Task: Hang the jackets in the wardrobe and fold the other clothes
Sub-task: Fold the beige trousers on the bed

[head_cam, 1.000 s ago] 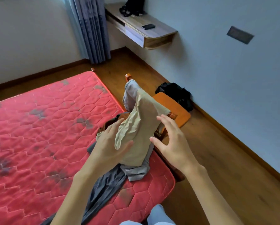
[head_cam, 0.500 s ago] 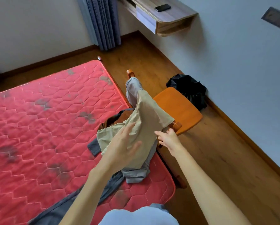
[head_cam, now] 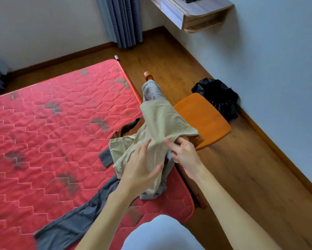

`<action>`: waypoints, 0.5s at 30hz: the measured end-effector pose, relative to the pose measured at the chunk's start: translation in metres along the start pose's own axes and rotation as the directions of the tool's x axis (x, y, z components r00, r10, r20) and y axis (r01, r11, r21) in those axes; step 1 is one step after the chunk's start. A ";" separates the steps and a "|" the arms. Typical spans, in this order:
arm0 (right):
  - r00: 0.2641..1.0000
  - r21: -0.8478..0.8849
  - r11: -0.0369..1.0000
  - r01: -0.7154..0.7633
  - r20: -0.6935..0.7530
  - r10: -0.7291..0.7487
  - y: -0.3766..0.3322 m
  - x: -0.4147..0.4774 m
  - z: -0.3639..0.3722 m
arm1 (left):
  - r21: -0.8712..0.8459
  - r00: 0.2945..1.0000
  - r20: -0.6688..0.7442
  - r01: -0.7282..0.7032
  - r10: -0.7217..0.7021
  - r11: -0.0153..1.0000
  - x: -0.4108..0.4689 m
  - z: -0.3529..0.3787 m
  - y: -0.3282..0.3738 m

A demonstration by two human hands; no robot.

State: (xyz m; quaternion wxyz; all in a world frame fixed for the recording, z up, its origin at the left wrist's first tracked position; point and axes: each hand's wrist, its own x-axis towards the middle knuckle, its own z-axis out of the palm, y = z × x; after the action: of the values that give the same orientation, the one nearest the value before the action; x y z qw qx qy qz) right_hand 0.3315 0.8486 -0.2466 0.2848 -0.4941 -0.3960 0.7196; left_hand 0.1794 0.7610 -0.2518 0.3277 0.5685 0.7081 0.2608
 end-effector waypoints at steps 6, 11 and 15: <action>0.973 0.043 0.984 0.172 0.147 -0.177 -0.043 -0.066 0.030 | -0.248 0.991 -0.131 0.007 -0.041 0.969 0.009 0.006 0.011; 0.939 0.009 0.958 0.287 0.195 -0.283 -0.060 -0.083 0.041 | -0.181 0.927 -0.375 -0.081 0.008 0.980 0.005 -0.031 0.023; 0.904 -0.250 0.879 0.407 0.249 -0.348 -0.053 -0.072 0.047 | -0.391 0.888 -0.449 -0.098 -0.097 0.915 0.019 -0.086 0.038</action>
State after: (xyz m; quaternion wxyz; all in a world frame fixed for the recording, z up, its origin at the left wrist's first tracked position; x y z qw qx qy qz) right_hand 0.3138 0.8047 -0.1570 0.3024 -0.3702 -0.6144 0.6277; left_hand 0.1356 0.7880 -0.1713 0.2607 0.4107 0.6961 0.5280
